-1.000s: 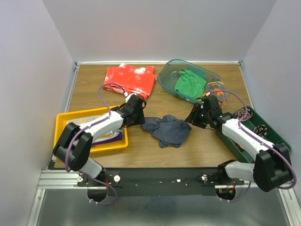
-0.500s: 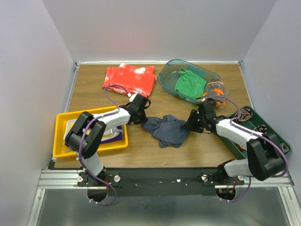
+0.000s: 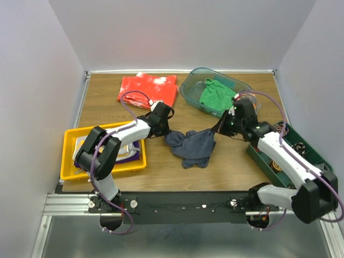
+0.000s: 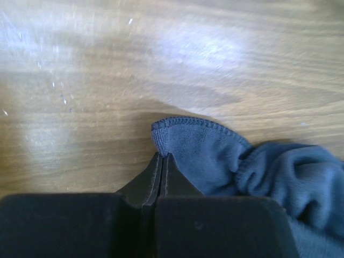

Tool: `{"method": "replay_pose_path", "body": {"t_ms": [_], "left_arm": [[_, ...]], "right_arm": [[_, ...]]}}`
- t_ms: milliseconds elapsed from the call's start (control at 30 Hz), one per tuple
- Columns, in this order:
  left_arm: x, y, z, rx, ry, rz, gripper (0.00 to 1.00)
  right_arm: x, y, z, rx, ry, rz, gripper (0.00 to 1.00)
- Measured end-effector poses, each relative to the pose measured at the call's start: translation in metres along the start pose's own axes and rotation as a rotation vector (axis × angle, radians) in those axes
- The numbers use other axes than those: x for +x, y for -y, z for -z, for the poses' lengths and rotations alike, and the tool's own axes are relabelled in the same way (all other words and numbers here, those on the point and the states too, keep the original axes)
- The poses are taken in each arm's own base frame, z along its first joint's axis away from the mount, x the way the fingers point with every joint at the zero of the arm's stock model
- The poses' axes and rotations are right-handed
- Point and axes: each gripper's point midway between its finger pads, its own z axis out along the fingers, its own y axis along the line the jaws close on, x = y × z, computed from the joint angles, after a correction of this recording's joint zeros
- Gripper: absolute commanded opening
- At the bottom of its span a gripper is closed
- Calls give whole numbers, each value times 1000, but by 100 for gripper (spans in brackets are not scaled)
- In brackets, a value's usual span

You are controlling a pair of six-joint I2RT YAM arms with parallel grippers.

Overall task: Fold and stack the towels
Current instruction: Flatten out the towel at the center of the board.

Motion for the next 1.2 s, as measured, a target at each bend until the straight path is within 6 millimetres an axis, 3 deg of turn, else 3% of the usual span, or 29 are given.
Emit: {"method": "replay_pose_path", "body": {"t_ms": [100, 167, 267, 333, 367, 400, 433, 500, 567, 633, 733, 833, 967, 1067, 1200], "left_arm": [[-14, 8, 6, 16, 27, -14, 0], [-27, 14, 10, 30, 49, -19, 0], [-48, 22, 16, 48, 85, -20, 0], [-68, 28, 22, 60, 118, -24, 0], [-77, 31, 25, 67, 134, -24, 0], [-83, 33, 26, 71, 145, -23, 0], [-89, 34, 27, 74, 156, -23, 0], [-95, 32, 29, 72, 166, -26, 0], [-94, 27, 28, 58, 157, -35, 0], [-93, 22, 27, 46, 147, -42, 0], [-91, 20, 26, 42, 142, -54, 0], [-87, 17, 25, 36, 135, -61, 0], [-83, 14, 24, 26, 121, -75, 0], [-82, 14, 24, 29, 116, -80, 0], [-81, 15, 24, 36, 111, -84, 0]], "right_arm": [[-26, -45, 43, -131, 35, 54, 1], [-24, -67, 61, -203, 20, 88, 1], [12, -103, 74, -300, -79, 169, 1], [61, -127, 77, -359, -205, 232, 7], [82, -133, 78, -377, -260, 256, 18], [89, -133, 77, -379, -277, 259, 41], [110, -131, 74, -376, -324, 269, 48], [130, -120, 67, -347, -377, 273, 60], [137, -111, 59, -306, -395, 265, 67], [131, -102, 47, -239, -352, 264, 68], [110, -83, 27, -102, -236, 254, 64], [73, -54, 5, 9, -123, 177, 61], [23, 0, -24, 149, 4, 59, 56], [10, 18, -48, 202, 28, 44, 51], [13, 42, -86, 274, 13, 46, 49]]}}
